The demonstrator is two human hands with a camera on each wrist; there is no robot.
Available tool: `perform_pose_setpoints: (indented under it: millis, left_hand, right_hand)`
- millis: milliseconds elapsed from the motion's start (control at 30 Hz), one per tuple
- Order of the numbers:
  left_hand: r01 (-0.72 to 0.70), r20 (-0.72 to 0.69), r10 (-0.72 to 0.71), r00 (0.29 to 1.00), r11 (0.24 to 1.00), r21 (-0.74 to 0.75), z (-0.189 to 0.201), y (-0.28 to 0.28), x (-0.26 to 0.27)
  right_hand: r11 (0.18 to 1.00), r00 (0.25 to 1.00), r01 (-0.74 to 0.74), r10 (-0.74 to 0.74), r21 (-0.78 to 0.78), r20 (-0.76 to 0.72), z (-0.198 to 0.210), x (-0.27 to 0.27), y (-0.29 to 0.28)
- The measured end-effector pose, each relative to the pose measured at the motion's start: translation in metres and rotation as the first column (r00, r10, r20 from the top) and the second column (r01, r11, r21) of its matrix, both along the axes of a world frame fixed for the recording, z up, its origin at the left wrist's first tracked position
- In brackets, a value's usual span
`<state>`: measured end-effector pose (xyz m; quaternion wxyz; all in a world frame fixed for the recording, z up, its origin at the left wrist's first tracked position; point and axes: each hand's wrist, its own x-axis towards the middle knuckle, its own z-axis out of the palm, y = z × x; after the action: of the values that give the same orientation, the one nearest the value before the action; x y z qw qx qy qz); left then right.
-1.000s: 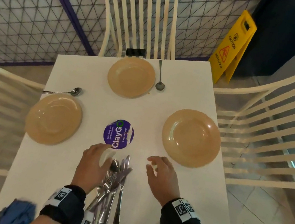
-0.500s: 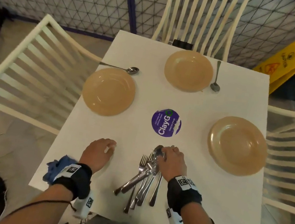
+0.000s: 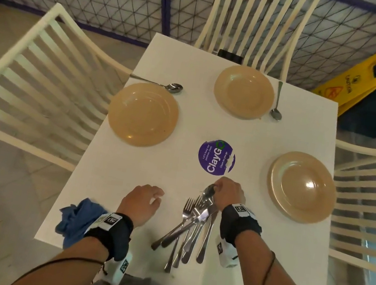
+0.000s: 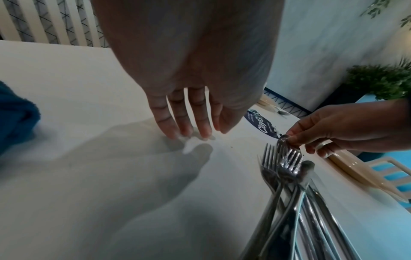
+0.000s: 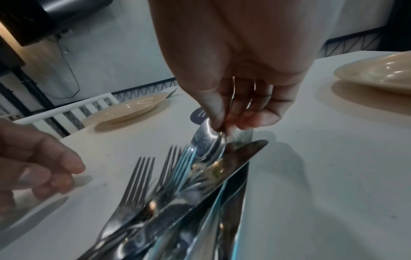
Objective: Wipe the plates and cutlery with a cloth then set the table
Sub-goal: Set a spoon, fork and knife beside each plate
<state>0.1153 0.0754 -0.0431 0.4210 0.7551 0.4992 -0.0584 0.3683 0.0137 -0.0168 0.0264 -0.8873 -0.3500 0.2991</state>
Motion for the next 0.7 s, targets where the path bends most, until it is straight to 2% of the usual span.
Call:
perform_pose_setpoints:
  millis: [167, 333, 467, 633, 700]
  left_hand:
    - [0.043, 0.044, -0.042, 0.998, 0.999, -0.001, 0.003, 0.005, 0.014]
    - [0.057, 0.135, -0.053, 0.989, 0.998, -0.029, 0.015, 0.008, 0.040]
    - [0.073, 0.294, -0.066, 0.954, 0.997, -0.013, 0.045, 0.007, 0.076]
    - [0.089, 0.494, -0.146, 0.857, 0.987, 0.136, 0.102, 0.001, 0.138]
    - [0.075, 0.531, -0.166, 0.831, 0.979, 0.189, 0.123, -0.003, 0.160]
  right_hand:
    - [0.977, 0.987, 0.157, -0.151, 0.147, -0.051, 0.017, 0.014, 0.002]
    - [0.923, 0.984, 0.178, -0.169, 0.342, -0.057, 0.047, 0.026, 0.006]
    - [0.835, 0.995, 0.100, -0.087, 0.541, -0.051, 0.075, 0.028, 0.003]
    - [0.711, 0.996, -0.072, 0.088, 0.700, 0.013, 0.112, 0.034, -0.011]
    - [0.658, 0.993, -0.096, 0.118, 0.747, 0.024, 0.123, 0.039, -0.021]
